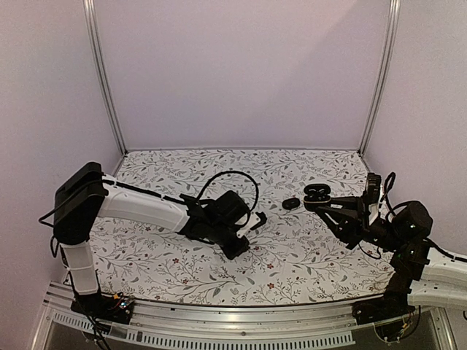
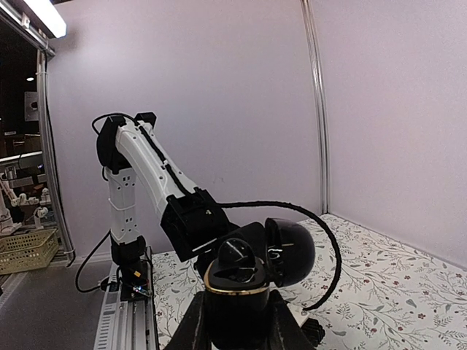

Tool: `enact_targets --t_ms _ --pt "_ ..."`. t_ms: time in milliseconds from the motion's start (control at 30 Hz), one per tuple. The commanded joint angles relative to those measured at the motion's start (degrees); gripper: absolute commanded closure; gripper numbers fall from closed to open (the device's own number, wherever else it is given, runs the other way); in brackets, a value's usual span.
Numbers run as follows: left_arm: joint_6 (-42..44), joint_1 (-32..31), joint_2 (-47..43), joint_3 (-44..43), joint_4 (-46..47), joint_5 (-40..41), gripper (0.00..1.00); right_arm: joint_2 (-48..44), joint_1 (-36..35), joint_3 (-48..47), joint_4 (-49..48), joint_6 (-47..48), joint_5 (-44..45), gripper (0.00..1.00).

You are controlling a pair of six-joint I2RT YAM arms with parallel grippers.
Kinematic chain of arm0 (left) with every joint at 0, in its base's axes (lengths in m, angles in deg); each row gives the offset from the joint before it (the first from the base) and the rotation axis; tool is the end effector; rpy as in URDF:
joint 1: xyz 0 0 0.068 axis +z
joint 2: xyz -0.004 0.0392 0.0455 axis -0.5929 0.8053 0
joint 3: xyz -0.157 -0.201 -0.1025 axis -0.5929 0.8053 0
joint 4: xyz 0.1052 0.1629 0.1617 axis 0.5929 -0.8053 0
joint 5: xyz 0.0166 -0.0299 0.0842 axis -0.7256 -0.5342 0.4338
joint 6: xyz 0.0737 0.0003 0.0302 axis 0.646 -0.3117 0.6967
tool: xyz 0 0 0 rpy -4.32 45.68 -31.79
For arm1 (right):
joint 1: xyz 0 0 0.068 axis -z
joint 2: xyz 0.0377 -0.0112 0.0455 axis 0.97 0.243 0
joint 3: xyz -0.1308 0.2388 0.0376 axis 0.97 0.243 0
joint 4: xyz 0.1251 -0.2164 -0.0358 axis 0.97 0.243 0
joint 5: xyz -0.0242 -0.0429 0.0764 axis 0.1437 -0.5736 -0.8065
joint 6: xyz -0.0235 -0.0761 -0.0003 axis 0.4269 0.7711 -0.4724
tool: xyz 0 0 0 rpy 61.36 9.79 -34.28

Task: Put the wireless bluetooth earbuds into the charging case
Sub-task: Move the right earbud to the center of the board.

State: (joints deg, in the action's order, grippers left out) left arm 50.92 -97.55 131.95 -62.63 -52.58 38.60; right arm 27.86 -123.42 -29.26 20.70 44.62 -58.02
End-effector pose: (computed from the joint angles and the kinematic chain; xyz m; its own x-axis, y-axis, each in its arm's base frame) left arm 0.1918 -0.3505 0.1318 -0.4979 0.6854 -0.5314 0.8315 0.5514 -0.0678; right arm 0.1022 0.1476 0.2801 0.0268 0.2799 -0.9597 -0.9405 0.3324 0.0707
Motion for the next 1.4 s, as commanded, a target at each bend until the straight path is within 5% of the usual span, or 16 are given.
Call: enact_targets --t_ms 0,933,1367 --pt "0.1 -0.6 1.8 -1.2 0.3 0.5 0.87 -0.6 0.3 -1.0 0.0 0.4 1.6 1.0" --pt "7.1 7.9 4.8 -1.6 -3.1 6.5 0.89 -1.8 0.2 -1.6 1.5 1.2 2.3 1.0" --pt "-3.0 8.6 -1.0 -4.5 -1.3 -2.0 0.57 -1.5 0.3 -2.2 2.8 1.5 3.1 1.0"
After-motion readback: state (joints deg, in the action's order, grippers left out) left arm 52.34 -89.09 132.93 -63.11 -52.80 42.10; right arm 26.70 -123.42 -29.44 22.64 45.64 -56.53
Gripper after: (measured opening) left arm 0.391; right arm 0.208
